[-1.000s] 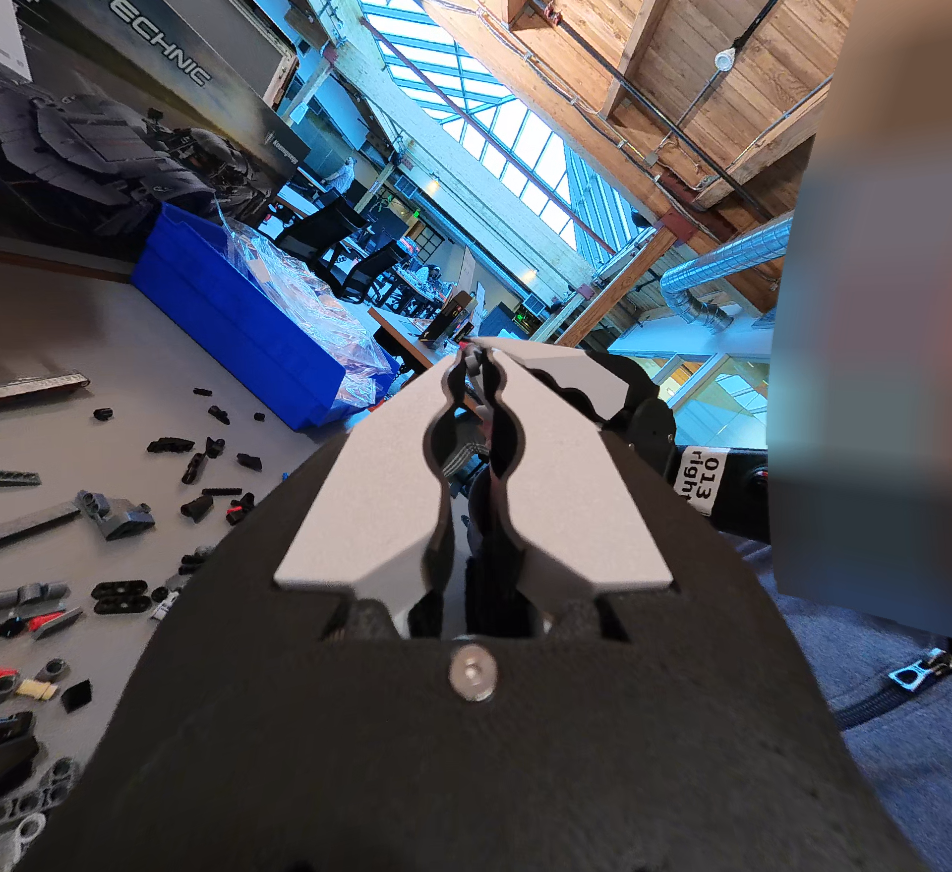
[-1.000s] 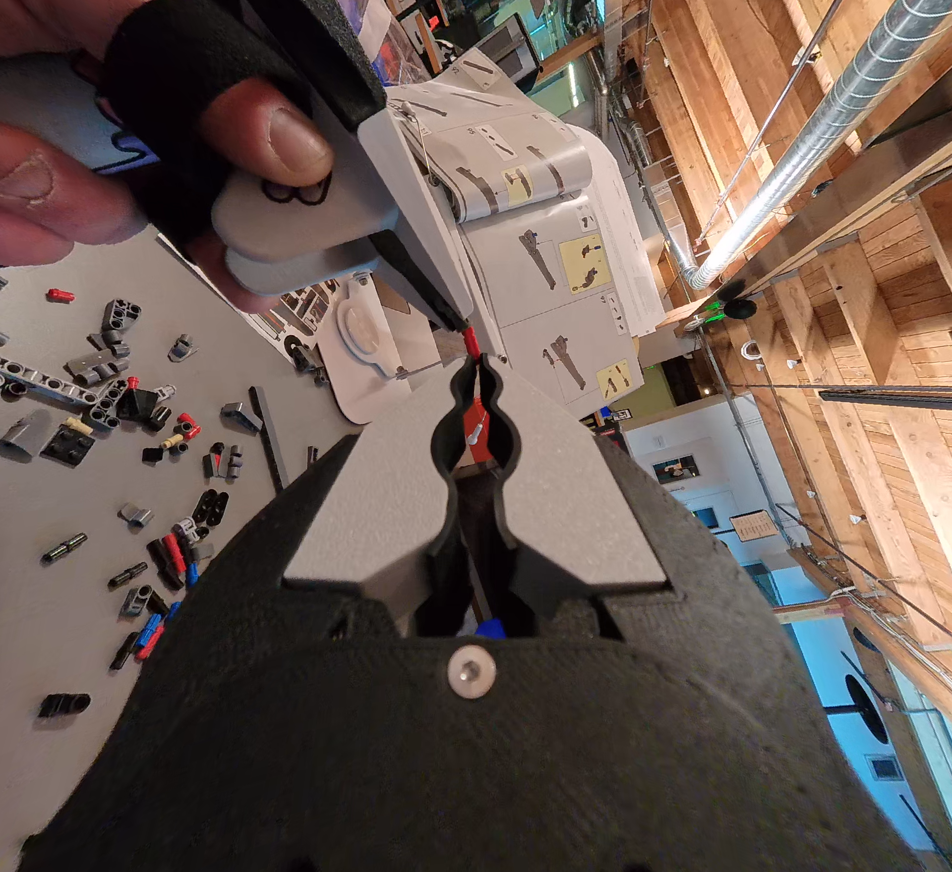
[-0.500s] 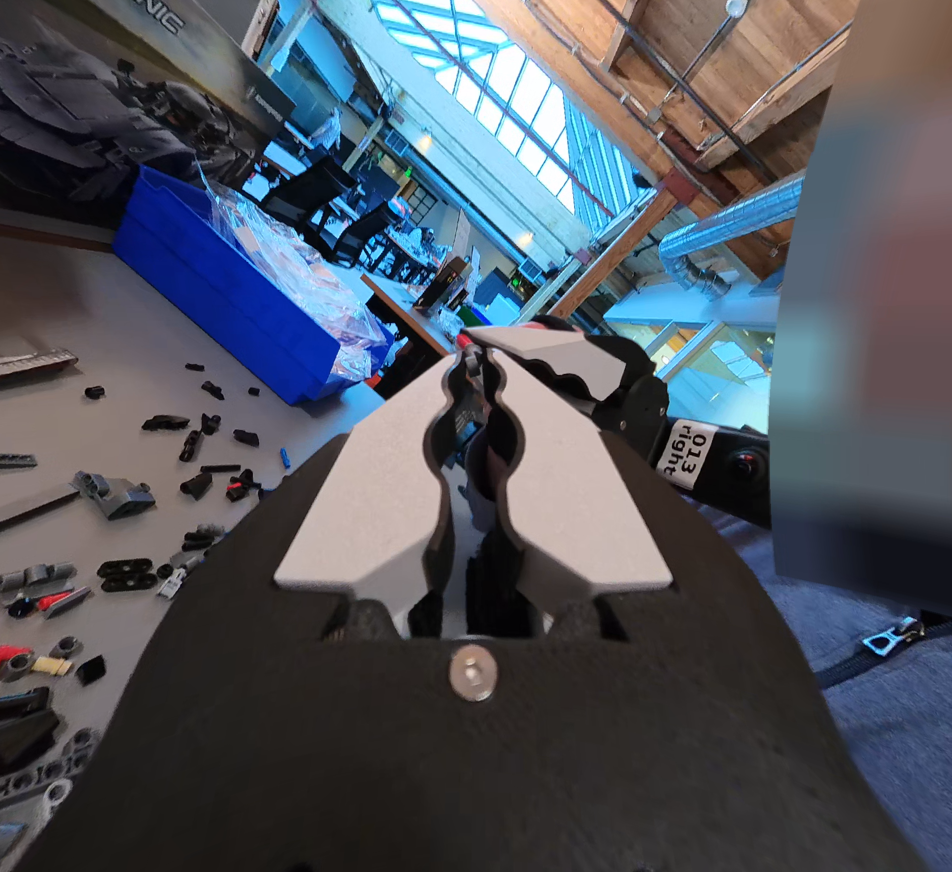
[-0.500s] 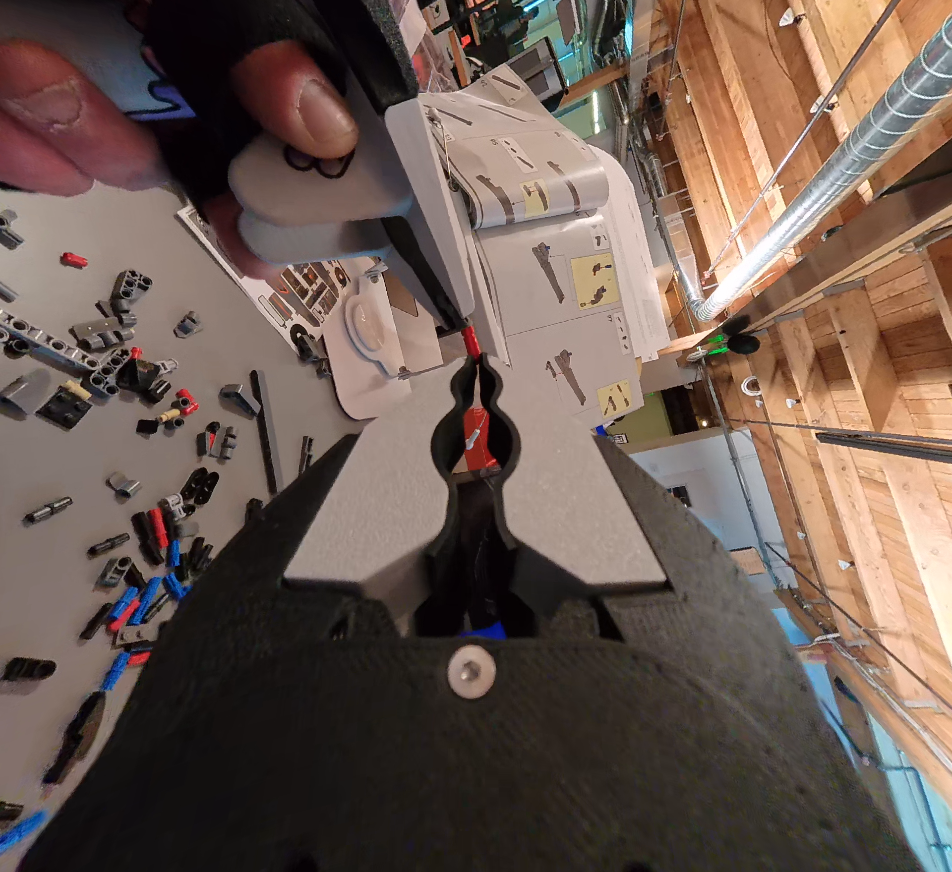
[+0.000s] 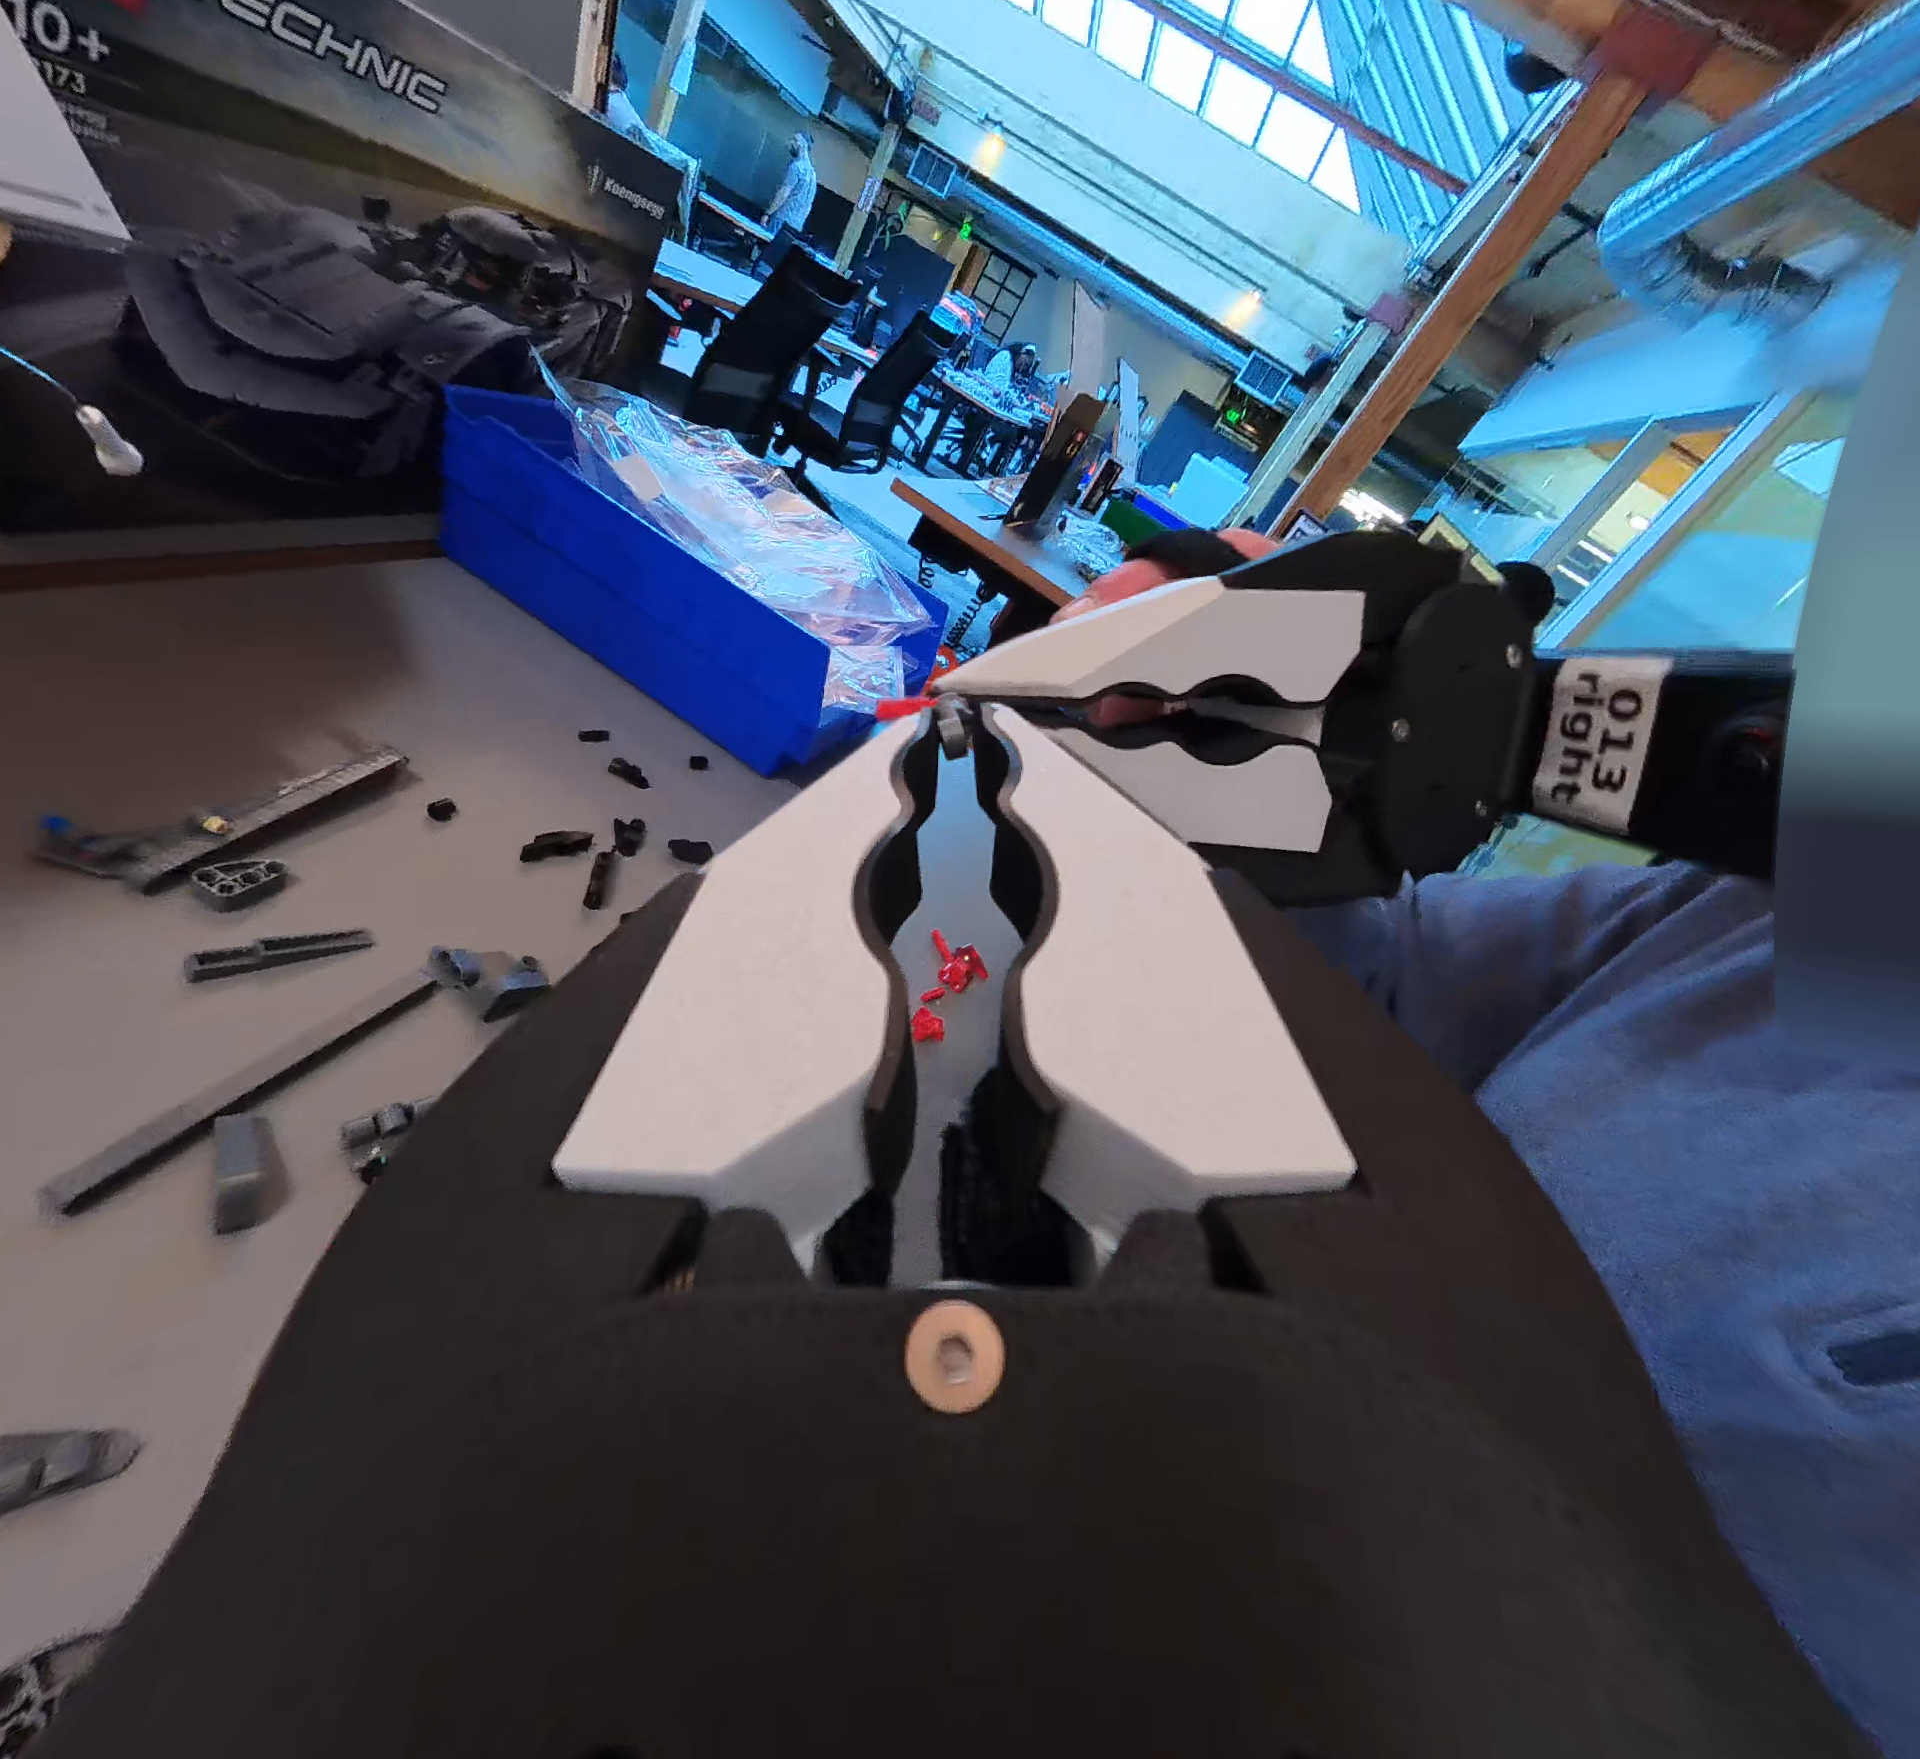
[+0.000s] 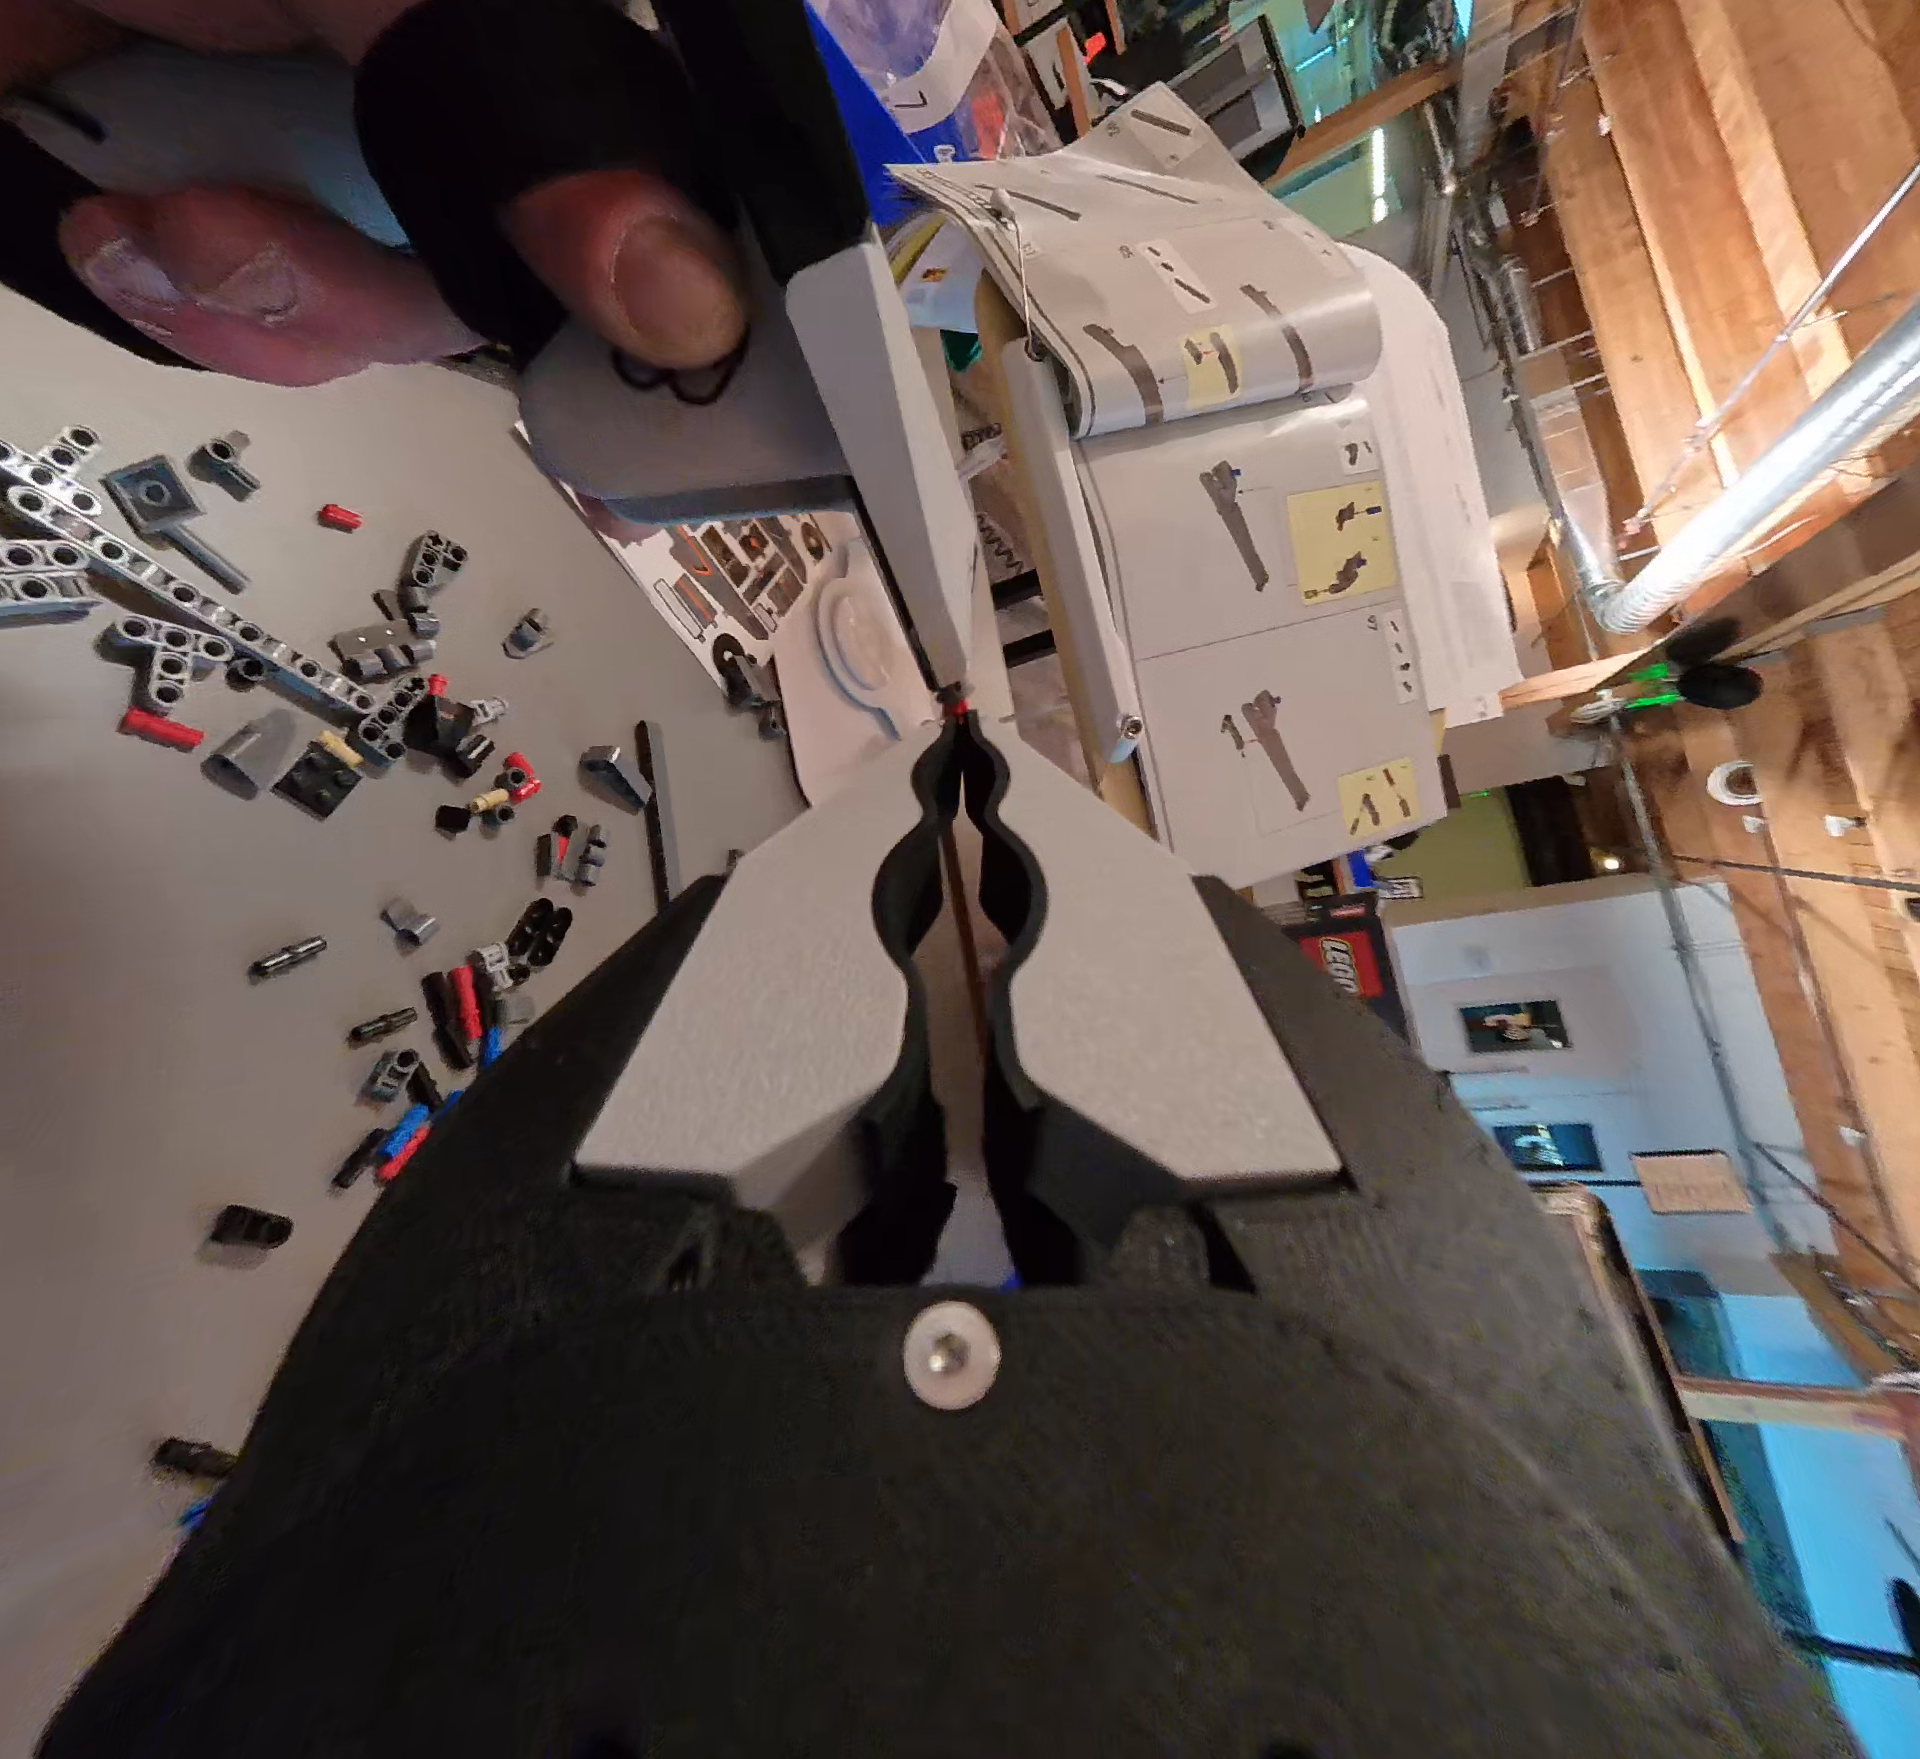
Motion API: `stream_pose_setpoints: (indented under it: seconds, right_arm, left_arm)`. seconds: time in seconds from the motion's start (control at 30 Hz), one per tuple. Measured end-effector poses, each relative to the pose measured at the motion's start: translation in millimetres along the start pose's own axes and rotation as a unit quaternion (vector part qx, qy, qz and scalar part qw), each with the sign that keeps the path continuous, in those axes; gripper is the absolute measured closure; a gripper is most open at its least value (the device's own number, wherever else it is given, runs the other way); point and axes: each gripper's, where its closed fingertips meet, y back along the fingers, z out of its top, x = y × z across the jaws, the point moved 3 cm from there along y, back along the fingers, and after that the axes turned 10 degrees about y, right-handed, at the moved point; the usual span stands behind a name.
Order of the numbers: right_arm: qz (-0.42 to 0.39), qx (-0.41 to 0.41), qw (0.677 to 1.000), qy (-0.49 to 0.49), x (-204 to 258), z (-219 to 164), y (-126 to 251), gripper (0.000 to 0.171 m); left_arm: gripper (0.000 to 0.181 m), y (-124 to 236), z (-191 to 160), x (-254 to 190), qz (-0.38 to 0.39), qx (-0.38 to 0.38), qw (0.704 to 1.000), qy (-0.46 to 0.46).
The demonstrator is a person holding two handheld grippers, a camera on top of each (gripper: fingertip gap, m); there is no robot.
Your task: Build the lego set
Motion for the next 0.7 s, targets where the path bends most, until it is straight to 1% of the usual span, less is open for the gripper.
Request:
stream_pose_setpoints:
  seconds: [0.07, 0.23, 0.33, 0.4, 0.47, 0.53, 0.7]
  right_arm:
    - [0.014, -0.009, 1.0, -0.022, 1.0, -2.5, 0.2, 0.171]
    - [0.046, -0.027, 0.996, -0.065, 6.1, -10.4, 3.8, 0.171]
    - [0.086, -0.045, 0.987, -0.125, 8.4, -21.5, 8.0, 0.171]
    - [0.126, -0.052, 0.975, -0.178, 12.0, -34.0, 10.1, 0.171]
    - [0.167, -0.041, 0.96, -0.22, 20.4, -49.2, 10.2, 0.165]
    - [0.202, -0.033, 0.945, -0.256, 32.1, -61.6, 11.4, 0.164]
    - [0.285, -0.013, 0.905, -0.316, 82.0, -73.4, 26.7, 0.163]
  left_arm:
    - [0.177, 1.1, -0.3, 2.6, 0.008, 0.001, 1.0, -0.008]
    - [0.177, 3.0, -4.3, 6.1, -0.004, 0.002, 1.0, 0.003]
    - [0.177, 6.7, -3.9, 7.0, -0.004, 0.007, 1.0, -0.001]
    - [0.177, 10.7, -4.1, 6.2, 0.0, 0.014, 1.0, -0.013]
    - [0.177, 15.2, -5.4, 5.8, 0.008, 0.024, 0.999, -0.028]
    - [0.177, 19.1, -5.0, 5.9, 0.016, 0.029, 0.999, -0.038]
    - [0.177, 26.4, -3.4, 11.2, 0.036, 0.049, 0.997, -0.056]
